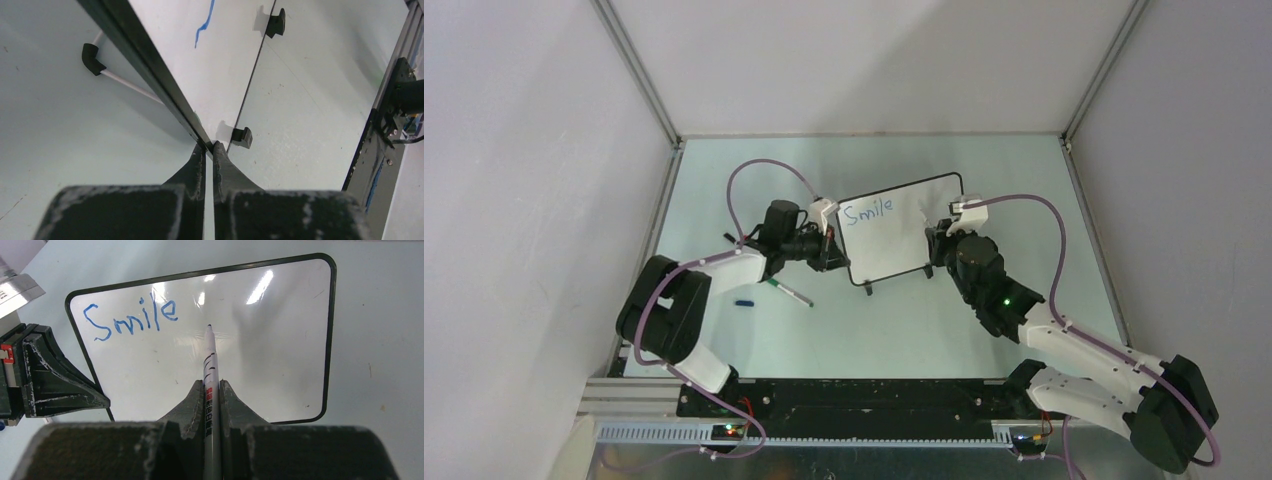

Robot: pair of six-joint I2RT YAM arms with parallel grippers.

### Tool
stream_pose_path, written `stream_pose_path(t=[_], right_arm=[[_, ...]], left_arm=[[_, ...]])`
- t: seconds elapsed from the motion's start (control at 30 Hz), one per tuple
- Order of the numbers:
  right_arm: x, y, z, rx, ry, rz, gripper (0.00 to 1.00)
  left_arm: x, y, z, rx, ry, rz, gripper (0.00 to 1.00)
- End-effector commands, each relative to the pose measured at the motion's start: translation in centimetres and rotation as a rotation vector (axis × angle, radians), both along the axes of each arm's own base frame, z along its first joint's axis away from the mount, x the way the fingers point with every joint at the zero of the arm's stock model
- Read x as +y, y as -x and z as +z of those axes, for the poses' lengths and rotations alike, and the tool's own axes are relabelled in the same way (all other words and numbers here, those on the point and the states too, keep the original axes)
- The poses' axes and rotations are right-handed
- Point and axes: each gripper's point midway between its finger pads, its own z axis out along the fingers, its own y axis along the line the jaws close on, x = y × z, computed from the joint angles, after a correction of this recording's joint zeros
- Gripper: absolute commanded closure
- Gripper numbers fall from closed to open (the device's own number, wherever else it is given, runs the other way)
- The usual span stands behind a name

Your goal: Write a sentence on the whiteboard

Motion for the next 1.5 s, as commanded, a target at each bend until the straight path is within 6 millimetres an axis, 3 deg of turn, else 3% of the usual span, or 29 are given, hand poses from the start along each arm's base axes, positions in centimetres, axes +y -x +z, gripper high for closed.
stream_pose_path(t=[0.0, 0.2, 0.23, 0.27, 0.37, 0.4, 0.6, 0.77, 0.83, 1.03, 1.47], right_arm=[[0.9, -0.2, 1.2, -0.027, -0.066, 0.024, 1.0], [2.1, -0.6, 1.1, 0.048, -0.055, 0.074, 1.0], [2.6, -0.7, 1.9, 0.046, -0.066, 0.097, 1.0], [2.5, -0.9, 1.3, 0.077, -0.048, 0.097, 1.0], [3.6, -1.1, 2.0, 0.116, -0.07, 0.145, 1.0], [3.6, -1.3, 1.3, 0.15, -0.059, 0.148, 1.0], [4.8, -1.9, 1.1, 0.236, -0.038, 0.184, 1.0], [4.9, -2.4, 0.1, 0.296, -0.032, 0.185, 1.0], [4.8, -2.5, 0.0, 0.306, -0.032, 0.183, 1.0], [5.0, -3.0, 0.0, 0.321, -0.032, 0.185, 1.0], [5.1, -4.4, -0.1, 0.334, -0.011, 0.153, 1.0]], left_arm=[[1.1, 2.6, -1.3, 0.041, -0.099, -0.079, 1.0], [2.7, 0.9, -1.8, 0.002, -0.184, 0.046, 1.0], [2.7, 0.5, -1.7, -0.013, -0.179, 0.058, 1.0], [2.8, 0.0, -1.5, -0.029, -0.179, 0.079, 1.0], [2.8, -0.7, -1.1, -0.05, -0.178, 0.101, 0.99], [2.8, -0.8, -1.0, -0.054, -0.177, 0.104, 0.97], [2.5, -1.1, -1.1, -0.048, -0.166, 0.114, 0.91], [2.3, -1.3, -0.8, -0.066, -0.128, 0.137, 0.73], [2.3, -1.5, -0.4, -0.088, -0.113, 0.152, 0.71], [2.3, -1.8, 0.6, -0.132, -0.083, 0.174, 0.7], [0.1, -1.8, 2.8, -0.173, 0.048, 0.094, 0.69]])
